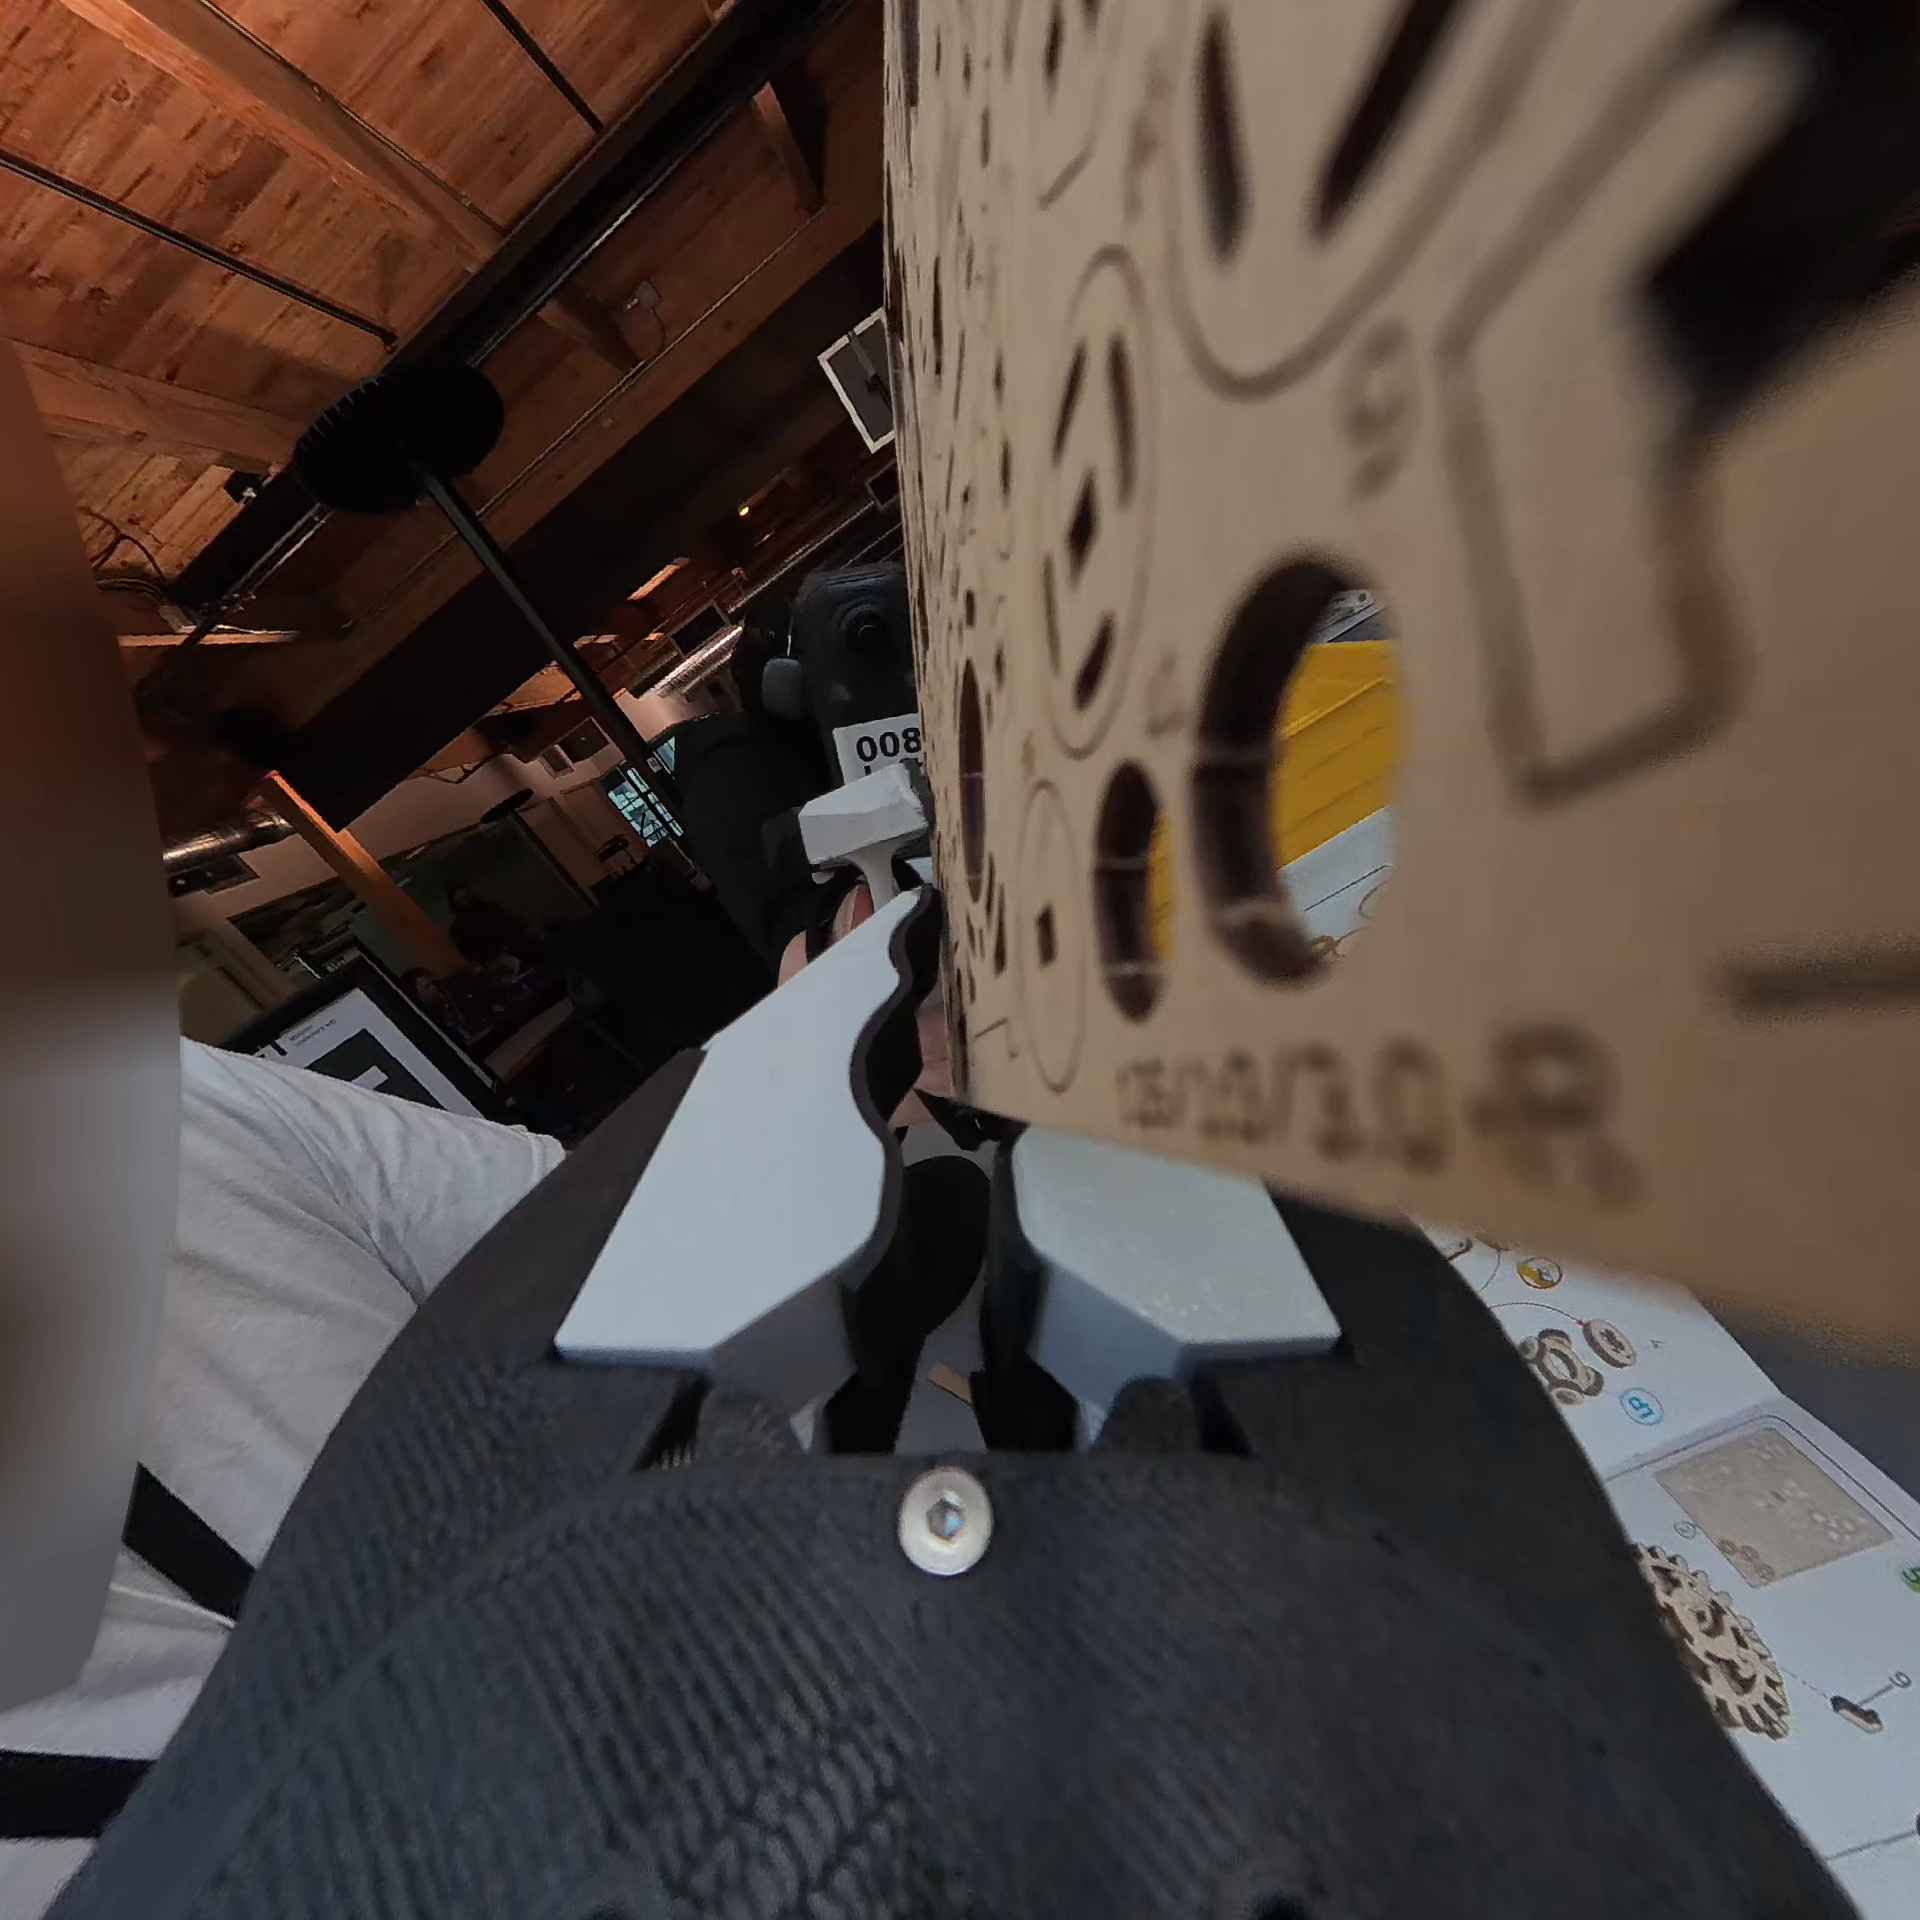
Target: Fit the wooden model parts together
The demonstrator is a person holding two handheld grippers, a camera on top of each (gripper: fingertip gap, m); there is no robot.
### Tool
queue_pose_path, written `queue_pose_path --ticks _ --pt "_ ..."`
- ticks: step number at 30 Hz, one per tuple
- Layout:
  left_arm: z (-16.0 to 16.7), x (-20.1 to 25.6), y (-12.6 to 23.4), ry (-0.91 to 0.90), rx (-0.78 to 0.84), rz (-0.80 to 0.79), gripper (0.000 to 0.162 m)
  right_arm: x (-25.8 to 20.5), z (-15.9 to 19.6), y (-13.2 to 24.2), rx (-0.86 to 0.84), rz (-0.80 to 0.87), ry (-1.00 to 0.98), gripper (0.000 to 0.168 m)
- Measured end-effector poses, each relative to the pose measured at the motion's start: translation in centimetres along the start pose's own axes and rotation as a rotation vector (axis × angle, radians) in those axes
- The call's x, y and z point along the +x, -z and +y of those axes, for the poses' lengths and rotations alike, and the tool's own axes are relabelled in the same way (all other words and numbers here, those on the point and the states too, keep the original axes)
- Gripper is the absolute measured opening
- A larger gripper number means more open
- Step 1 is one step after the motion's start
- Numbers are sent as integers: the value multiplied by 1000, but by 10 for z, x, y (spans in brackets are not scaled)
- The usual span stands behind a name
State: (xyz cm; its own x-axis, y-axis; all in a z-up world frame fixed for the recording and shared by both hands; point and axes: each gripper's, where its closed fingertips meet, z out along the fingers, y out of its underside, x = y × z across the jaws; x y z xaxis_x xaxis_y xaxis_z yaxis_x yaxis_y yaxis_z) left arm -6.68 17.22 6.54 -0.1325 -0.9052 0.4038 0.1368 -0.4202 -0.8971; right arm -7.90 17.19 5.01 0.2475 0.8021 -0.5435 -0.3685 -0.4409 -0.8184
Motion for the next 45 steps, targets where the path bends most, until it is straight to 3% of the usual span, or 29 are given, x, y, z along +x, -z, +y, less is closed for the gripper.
queue_pose_path --ticks 20,38,45 --pt "-5 2 2 -65 17 -31 0 0 3 -1 -69 31 94 9" --pt "0 -4 -1 -56 27 -94 2 9 5 3 -104 107 116 3" --pt "-8 2 -1 -70 69 -68 1 -5 -2 1 -24 -21 26 2"
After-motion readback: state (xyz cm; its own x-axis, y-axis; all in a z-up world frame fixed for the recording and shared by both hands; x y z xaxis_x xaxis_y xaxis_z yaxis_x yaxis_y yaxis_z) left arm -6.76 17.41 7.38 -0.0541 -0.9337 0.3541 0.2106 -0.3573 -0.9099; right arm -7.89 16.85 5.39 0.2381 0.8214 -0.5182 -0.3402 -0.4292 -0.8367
